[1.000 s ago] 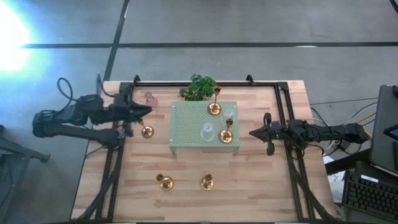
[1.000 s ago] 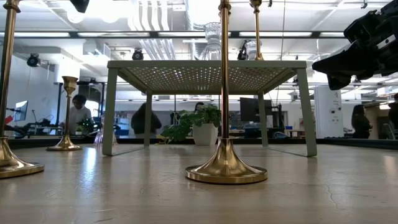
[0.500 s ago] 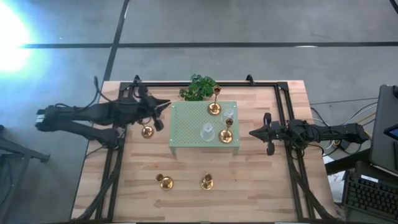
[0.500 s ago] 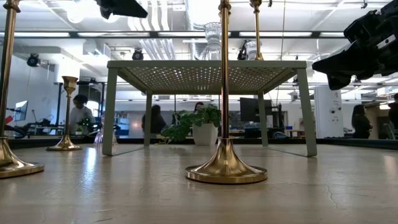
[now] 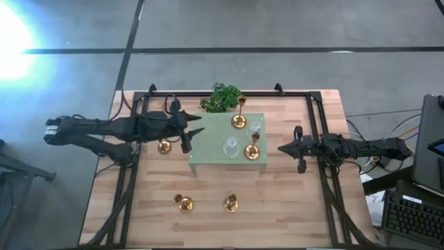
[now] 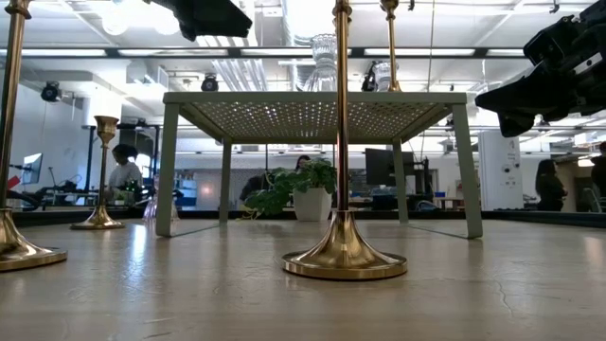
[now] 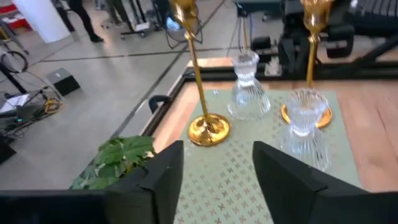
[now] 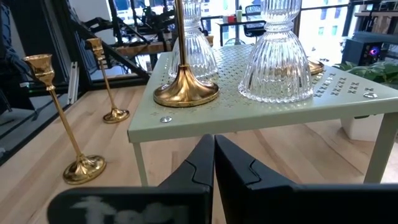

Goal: Pick & Place candle stick holders
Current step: Move the transparent candle holder to the middle left on the shelf

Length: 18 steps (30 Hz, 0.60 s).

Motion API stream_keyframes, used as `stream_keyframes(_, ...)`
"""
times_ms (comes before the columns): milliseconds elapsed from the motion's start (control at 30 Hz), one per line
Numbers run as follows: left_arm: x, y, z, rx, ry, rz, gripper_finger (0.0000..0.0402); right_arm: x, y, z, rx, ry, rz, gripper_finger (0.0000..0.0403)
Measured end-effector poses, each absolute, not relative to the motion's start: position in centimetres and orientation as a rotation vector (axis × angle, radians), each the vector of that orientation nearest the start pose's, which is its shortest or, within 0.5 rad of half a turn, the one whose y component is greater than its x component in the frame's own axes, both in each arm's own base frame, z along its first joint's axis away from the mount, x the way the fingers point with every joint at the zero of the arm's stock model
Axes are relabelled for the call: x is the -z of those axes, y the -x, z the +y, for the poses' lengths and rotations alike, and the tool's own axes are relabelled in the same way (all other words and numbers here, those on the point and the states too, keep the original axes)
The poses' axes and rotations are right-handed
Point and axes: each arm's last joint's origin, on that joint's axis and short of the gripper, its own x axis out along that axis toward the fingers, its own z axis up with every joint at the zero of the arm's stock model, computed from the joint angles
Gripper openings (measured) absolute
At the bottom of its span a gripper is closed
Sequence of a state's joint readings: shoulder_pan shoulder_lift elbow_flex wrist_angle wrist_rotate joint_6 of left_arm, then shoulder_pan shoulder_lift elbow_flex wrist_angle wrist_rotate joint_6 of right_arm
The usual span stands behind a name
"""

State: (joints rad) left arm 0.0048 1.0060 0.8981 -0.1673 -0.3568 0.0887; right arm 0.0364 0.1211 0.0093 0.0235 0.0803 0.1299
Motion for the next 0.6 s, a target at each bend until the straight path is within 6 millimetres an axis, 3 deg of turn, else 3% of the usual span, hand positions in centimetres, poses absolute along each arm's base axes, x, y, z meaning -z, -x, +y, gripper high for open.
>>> stream_keyframes(300,-31.9,-24.3,0.5,-0.128,-0.180,0.320,0.0220,-15.9,-10.4,0.1,0.050,-0.125,0.085,0.0008)
stream_keyframes(600,-30.4,-26.7,0.5,-0.091,-0.200,0.326,0.0220,-15.9,-10.4,0.1,0.049,-0.125,0.085,0.0008)
